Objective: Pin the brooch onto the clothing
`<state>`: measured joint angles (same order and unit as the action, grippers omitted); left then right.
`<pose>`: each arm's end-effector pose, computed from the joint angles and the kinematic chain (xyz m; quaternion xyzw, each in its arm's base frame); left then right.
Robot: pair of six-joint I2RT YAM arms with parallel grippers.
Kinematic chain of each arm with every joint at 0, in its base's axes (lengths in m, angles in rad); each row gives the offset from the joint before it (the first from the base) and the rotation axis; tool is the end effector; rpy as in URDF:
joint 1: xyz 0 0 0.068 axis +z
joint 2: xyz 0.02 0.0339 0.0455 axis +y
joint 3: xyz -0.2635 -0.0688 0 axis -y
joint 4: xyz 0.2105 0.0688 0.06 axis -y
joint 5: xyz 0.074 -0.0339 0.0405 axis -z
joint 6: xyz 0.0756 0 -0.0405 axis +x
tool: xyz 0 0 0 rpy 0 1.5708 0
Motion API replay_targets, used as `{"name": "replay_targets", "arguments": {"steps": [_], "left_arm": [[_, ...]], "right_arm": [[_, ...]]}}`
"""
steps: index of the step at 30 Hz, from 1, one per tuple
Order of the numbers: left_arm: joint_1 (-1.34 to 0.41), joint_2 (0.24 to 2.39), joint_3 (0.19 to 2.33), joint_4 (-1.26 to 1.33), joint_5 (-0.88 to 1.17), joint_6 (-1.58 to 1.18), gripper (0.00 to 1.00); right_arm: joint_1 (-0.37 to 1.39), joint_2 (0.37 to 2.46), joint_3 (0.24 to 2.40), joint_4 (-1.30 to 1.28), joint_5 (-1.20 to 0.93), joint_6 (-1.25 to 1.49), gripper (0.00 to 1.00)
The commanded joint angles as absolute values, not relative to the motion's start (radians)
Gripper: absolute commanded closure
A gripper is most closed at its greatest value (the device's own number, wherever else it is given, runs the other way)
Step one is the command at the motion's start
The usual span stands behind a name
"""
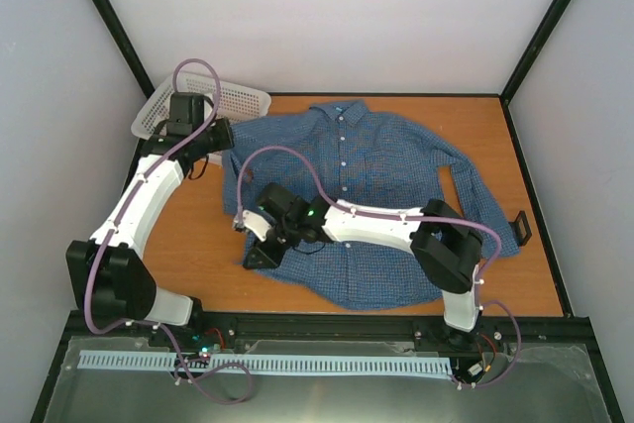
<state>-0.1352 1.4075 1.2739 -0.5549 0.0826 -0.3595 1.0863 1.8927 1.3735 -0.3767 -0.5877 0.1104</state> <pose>0.3054 -0.0478 0.3100 -0.0836 0.8998 -0.1406 0.4045 0.1499 0.3748 0.2042 -0.5081 0.7528 0.4043 0.1079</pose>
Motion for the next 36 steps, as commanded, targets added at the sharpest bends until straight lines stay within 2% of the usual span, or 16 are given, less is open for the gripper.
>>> {"name": "replay_targets", "arguments": {"steps": [1,3,6,9,13,15,16,22,26,27,28,31,36], "left_arm": [[-0.130,1.440,1.242,-0.580,0.013,-0.311,0.99],[-0.130,1.459,1.227,-0.595,0.017,-0.292,0.99],[-0.129,1.472,1.202,-0.593,0.026,-0.275,0.99],[-0.130,1.460,1.170,-0.566,0.043,-0.268,0.99],[-0.130,1.476,1.169,-0.584,0.015,-0.278,0.95],[-0.130,1.471,1.183,-0.604,-0.061,-0.296,0.94],[-0.130,1.456,1.182,-0.602,-0.085,-0.299,0.90],[-0.204,1.332,1.173,-0.516,-0.146,-0.293,0.52],[-0.357,1.369,1.230,-0.401,-0.133,-0.259,0.45],[-0.380,1.406,1.259,-0.376,-0.090,-0.251,0.45],[-0.393,1.452,1.292,-0.358,-0.041,-0.253,0.46],[-0.423,1.635,1.417,-0.329,0.062,-0.266,0.55],[-0.432,1.942,1.633,-0.317,0.068,-0.270,0.73]], "right_arm": [[1.119,1.882,1.380,-0.397,-0.562,0.073,0.65],[1.097,1.816,1.328,-0.374,-0.515,0.098,0.37],[1.025,1.694,1.254,-0.369,-0.384,0.150,0.20],[0.878,1.581,1.160,-0.354,-0.225,0.262,0.05],[0.686,1.592,1.207,-0.436,-0.090,0.305,0.02],[0.609,1.634,1.257,-0.476,0.005,0.308,0.00],[0.563,1.657,1.280,-0.484,0.015,0.302,0.00],[0.307,1.888,1.518,-0.570,0.003,0.224,0.00],[0.233,2.053,1.705,-0.626,-0.002,0.170,0.00],[0.215,2.094,1.757,-0.651,-0.006,0.163,0.02],[0.205,2.131,1.805,-0.668,-0.010,0.154,0.08],[0.191,2.213,1.904,-0.697,-0.038,0.145,0.21],[0.184,2.268,1.958,-0.701,-0.059,0.137,0.38]]}}
